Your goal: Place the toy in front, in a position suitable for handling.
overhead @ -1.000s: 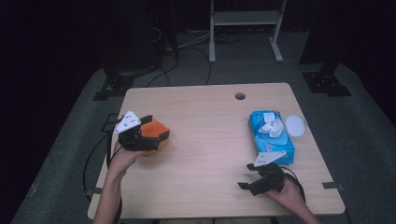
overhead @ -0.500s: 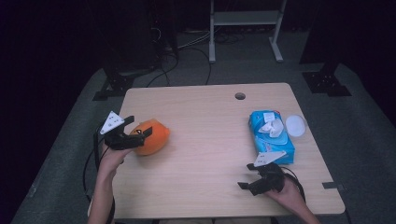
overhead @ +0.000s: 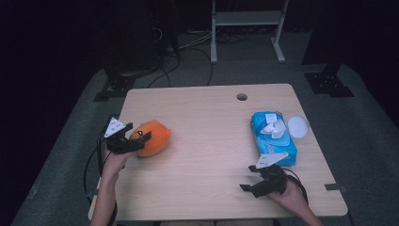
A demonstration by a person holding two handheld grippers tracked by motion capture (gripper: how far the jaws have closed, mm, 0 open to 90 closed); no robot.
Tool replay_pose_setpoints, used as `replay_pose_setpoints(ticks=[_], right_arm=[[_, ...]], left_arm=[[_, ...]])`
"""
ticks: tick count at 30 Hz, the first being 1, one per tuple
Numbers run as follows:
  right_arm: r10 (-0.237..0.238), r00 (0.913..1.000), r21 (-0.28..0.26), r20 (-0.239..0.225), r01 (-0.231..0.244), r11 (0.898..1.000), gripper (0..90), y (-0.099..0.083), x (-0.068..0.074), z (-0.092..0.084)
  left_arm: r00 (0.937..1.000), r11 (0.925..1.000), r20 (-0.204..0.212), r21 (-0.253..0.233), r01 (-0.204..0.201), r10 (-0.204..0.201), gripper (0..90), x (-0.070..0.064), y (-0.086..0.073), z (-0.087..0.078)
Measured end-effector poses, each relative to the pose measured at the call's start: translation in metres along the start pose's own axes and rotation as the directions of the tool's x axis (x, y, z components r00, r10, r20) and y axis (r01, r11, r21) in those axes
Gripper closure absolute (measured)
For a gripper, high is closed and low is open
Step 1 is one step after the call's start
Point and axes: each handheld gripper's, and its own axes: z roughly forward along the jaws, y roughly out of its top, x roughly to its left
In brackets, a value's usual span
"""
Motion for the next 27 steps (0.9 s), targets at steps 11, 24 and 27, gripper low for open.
replay_pose_setpoints(ticks=[11,24,27], right_arm=[[-0.011,0.9999,0.003,-0.002,0.011,1.0,17.1,0.0,0.001,0.0],[-0.019,0.9998,0.015,-0.007,0.019,1.0,17.2,0.001,0.002,0.003],[-0.019,0.9998,0.016,-0.008,0.019,1.0,17.2,0.001,0.003,0.003]], left_arm=[[0.9999,0.9989,0.014,0.047,0.002,-0.003,9.1,0.001,-0.018,0.013],[0.9989,0.9975,0.04,0.068,0.02,-0.022,26.0,0.006,-0.022,0.01],[0.9989,0.9975,0.043,0.069,0.015,-0.018,30.7,0.005,-0.021,0.009]])
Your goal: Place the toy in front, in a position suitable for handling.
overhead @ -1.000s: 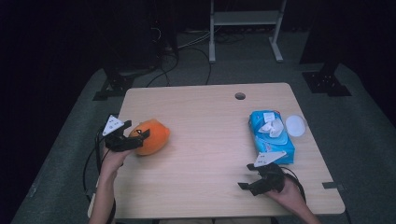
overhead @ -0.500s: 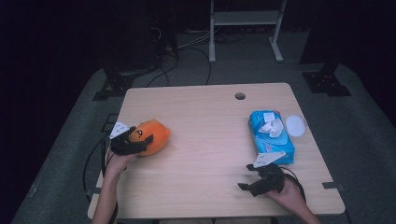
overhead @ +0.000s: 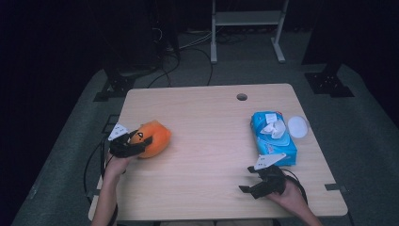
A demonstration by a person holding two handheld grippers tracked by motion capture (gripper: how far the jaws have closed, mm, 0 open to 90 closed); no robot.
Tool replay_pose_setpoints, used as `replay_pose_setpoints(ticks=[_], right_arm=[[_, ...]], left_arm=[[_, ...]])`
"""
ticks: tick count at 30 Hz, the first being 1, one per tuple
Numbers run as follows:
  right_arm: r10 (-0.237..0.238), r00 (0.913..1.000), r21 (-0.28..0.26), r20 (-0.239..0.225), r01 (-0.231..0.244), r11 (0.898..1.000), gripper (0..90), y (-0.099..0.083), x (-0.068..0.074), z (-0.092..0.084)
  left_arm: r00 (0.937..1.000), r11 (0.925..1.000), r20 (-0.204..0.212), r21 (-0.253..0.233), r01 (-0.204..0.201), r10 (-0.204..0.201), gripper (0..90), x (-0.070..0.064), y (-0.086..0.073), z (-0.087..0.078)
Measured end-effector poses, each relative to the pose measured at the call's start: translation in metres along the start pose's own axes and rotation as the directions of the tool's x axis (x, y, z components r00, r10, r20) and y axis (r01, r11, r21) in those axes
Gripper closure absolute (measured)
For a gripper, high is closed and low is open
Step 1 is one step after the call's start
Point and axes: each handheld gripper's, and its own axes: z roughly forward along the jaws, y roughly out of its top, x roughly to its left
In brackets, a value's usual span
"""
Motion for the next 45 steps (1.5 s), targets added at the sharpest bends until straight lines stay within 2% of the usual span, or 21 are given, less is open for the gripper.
replay_pose_setpoints(ticks=[2,6,10,16,19,21,30,34,40,45], right_arm=[[0.0,1.0,-0.002,0.0,0.0,1.0,17.2,0.0,0.0,0.0],[-0.001,1.0,0.001,-0.001,0.001,1.0,17.2,0.0,0.0,-0.001],[-0.003,1.0,-0.002,-0.002,0.003,1.0,17.2,0.0,0.0,-0.001],[-0.007,1.0,-0.001,-0.003,0.007,1.0,17.1,0.0,0.0,-0.001],[-0.009,1.0,0.0,-0.003,0.009,1.0,17.1,0.0,0.0,-0.001],[-0.009,1.0,0.0,-0.003,0.009,1.0,17.2,0.0,0.0,-0.001],[-0.008,1.0,-0.003,-0.003,0.008,1.0,17.2,0.0,0.0,-0.002],[-0.01,0.9999,-0.002,-0.004,0.01,1.0,17.1,0.0,0.0,-0.002],[-0.01,0.9999,0.0,-0.004,0.01,1.0,17.2,0.0,0.0,-0.001],[-0.01,0.9999,0.0,-0.005,0.01,1.0,17.2,0.0,0.0,-0.001]], left_arm=[[1.0,1.0,-0.001,0.008,-0.001,0.001,31.5,-0.001,0.001,0.0],[0.9996,0.9995,-0.006,0.016,-0.028,0.028,33.2,-0.004,0.003,-0.001],[0.9994,0.9994,-0.009,0.008,-0.034,0.034,37.2,-0.006,0.005,-0.001],[0.9999,0.9996,0.005,-0.025,-0.011,0.011,42.4,-0.004,0.005,-0.004],[0.9997,0.9989,0.02,-0.045,0.014,-0.013,43.1,-0.003,0.005,-0.005],[0.9995,0.9987,0.029,-0.049,0.016,-0.014,43.2,-0.003,0.006,-0.006],[0.9955,0.9923,0.084,-0.112,0.053,-0.044,43.2,-0.007,0.013,-0.011],[0.9934,0.9892,0.108,-0.136,0.053,-0.038,43.2,-0.013,0.02,-0.013],[0.9888,0.986,0.149,-0.164,0.031,-0.006,43.1,-0.027,0.032,-0.017],[0.9815,0.981,0.191,-0.194,0.017,0.021,43.1,-0.042,0.043,-0.019]])
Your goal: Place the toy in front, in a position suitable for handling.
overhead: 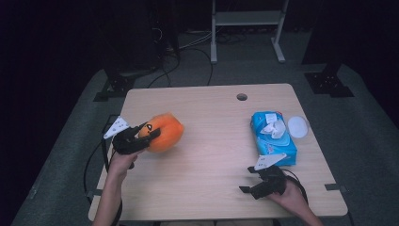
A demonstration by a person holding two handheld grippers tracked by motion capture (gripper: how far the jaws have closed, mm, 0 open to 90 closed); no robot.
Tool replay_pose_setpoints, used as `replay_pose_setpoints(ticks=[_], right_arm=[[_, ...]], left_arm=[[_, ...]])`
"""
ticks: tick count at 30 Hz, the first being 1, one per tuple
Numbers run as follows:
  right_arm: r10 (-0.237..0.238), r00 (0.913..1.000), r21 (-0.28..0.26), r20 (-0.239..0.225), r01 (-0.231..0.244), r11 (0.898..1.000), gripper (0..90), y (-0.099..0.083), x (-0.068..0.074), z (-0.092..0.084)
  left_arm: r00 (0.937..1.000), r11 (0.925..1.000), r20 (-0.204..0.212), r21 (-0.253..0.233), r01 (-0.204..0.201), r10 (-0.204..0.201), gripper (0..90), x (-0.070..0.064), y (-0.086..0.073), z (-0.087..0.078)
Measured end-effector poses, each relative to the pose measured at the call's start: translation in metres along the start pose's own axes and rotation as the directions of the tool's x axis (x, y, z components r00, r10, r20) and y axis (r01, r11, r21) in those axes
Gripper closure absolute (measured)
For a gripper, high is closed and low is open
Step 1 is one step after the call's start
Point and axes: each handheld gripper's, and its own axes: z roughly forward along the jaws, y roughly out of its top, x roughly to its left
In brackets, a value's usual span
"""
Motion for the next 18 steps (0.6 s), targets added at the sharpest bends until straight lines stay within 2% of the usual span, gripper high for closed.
replay_pose_setpoints(ticks=[9,14,18], right_arm=[[0.002,1.0,0.001,-0.002,-0.002,1.0,17.2,0.0,0.0,0.0],[0.003,1.0,-0.001,-0.002,-0.003,1.0,17.1,0.0,-0.001,0.0],[0.004,1.0,0.0,-0.003,-0.004,1.0,17.1,0.0,-0.001,0.0]], left_arm=[[0.9949,0.9987,0.087,-0.001,-0.051,0.05,42.9,-0.027,0.01,0.012],[0.9873,0.9965,0.137,0.015,-0.082,0.079,42.9,-0.044,0.01,0.022],[0.9783,0.9928,0.179,0.04,-0.113,0.104,42.9,-0.058,0.007,0.033]])
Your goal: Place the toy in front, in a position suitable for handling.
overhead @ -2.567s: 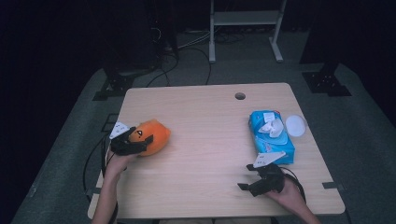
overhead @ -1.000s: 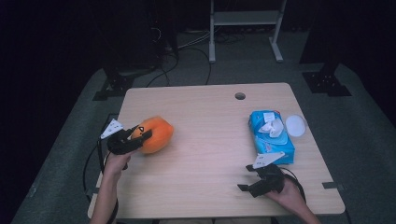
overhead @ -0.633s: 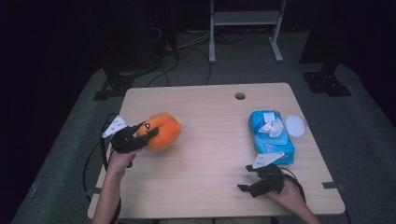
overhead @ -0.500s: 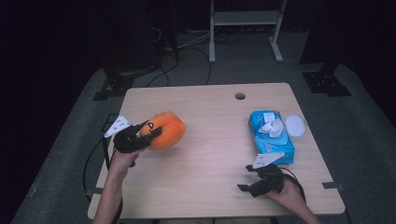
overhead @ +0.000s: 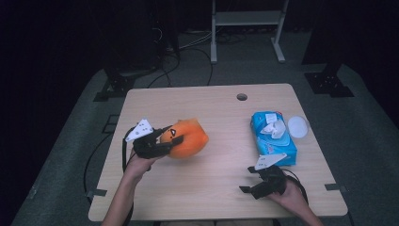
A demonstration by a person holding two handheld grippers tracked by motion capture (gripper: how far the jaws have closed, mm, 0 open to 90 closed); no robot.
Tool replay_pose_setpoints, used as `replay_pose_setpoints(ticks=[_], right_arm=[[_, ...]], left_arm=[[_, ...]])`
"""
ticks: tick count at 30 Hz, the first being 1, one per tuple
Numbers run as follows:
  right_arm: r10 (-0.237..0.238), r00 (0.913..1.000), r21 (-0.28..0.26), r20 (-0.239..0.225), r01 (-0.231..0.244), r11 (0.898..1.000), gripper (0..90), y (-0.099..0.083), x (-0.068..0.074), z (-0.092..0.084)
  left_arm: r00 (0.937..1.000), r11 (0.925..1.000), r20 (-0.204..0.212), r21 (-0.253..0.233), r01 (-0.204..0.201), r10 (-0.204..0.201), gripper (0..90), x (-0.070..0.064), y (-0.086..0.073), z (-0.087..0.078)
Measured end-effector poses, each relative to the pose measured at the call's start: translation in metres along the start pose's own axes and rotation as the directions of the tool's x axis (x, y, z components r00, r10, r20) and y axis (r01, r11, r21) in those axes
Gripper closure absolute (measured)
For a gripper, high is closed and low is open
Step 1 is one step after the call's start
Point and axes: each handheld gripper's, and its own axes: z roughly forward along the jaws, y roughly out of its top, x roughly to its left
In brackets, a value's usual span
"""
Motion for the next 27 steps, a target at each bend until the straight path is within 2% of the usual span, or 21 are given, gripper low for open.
replay_pose_setpoints(ticks=[4,9,14,21,26,27], right_arm=[[-0.003,1.0,0.0,0.002,0.003,1.0,17.2,0.0,0.0,0.0],[-0.004,1.0,0.0,0.002,0.004,1.0,17.1,0.0,0.0,0.0],[-0.004,1.0,0.003,0.002,0.004,1.0,17.1,0.0,0.0,0.0],[-0.007,1.0,0.008,0.001,0.007,1.0,17.2,0.0,0.0,0.0],[-0.01,1.0,0.011,0.003,0.01,1.0,17.2,0.0,0.0,0.0],[-0.009,1.0,0.013,0.002,0.009,1.0,17.2,-0.001,0.0,0.0]], left_arm=[[0.9987,0.9992,0.047,0.036,-0.018,0.016,42.8,-0.013,-0.005,0.016],[0.994,0.9969,0.105,0.068,-0.04,0.032,42.8,-0.029,-0.011,0.034],[0.9889,0.996,0.145,0.079,-0.042,0.03,42.8,-0.042,-0.017,0.048],[0.9812,0.994,0.187,0.088,-0.065,0.047,42.5,-0.057,-0.023,0.061],[0.9801,0.9957,0.198,0.087,-0.033,0.016,42.1,-0.058,-0.03,0.067],[0.9777,0.9953,0.21,0.096,-0.01,-0.01,42.0,-0.056,-0.035,0.07]])
